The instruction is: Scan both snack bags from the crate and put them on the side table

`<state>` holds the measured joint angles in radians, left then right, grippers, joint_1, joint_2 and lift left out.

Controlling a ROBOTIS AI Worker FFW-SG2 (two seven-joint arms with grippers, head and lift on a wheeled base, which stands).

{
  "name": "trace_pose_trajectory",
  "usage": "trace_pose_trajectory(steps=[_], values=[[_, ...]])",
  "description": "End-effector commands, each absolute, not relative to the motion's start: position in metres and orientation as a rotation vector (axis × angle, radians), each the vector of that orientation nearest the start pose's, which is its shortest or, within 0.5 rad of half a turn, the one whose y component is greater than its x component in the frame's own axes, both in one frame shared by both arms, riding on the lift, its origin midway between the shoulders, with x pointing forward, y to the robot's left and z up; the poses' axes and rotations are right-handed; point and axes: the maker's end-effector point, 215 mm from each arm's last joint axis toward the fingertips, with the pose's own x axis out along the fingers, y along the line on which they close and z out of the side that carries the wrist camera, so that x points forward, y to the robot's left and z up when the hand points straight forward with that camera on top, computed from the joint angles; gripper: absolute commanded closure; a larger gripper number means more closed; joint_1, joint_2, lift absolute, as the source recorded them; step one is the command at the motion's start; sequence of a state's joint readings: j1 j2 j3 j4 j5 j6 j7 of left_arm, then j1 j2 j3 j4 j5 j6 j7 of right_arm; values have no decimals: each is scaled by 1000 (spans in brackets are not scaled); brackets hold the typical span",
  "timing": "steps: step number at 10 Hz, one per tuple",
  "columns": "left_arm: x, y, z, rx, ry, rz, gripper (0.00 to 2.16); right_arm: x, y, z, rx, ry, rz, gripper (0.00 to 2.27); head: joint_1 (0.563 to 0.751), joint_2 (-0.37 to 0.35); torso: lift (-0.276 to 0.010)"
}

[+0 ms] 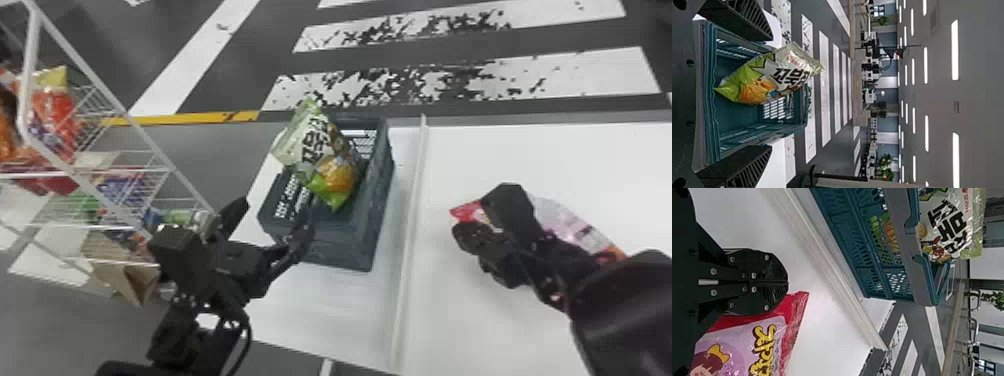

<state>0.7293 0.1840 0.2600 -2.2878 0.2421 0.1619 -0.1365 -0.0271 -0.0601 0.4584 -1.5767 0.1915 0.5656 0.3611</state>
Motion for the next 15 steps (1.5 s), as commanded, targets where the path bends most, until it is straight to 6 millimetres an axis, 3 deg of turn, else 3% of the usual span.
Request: trace_pose_trajectory(steps=[1, 4, 8, 11, 13, 15], values=[[385, 318, -321, 52, 145, -60, -2, 490, 11, -512, -299, 568, 689, 2250, 695, 350, -87], [386, 318, -321, 52, 145, -64, -2, 512, -21, -525, -320, 595, 601, 2246, 695, 350, -87], [387, 317, -321, 49, 143, -66, -2, 521, -65, -535, -307, 622, 525, 2246, 695, 324, -87], [387, 316, -322, 47, 145, -67, -2, 521, -97, -542, -306, 639, 504, 2246, 695, 290, -87], [387, 317, -324, 44, 148, -65, -2, 514, -108, -544, -278, 641, 503, 2246, 695, 269, -87], [388, 316, -327, 41, 151, -66, -2, 497, -116, -532, -231, 633, 504, 2246, 695, 254, -87]])
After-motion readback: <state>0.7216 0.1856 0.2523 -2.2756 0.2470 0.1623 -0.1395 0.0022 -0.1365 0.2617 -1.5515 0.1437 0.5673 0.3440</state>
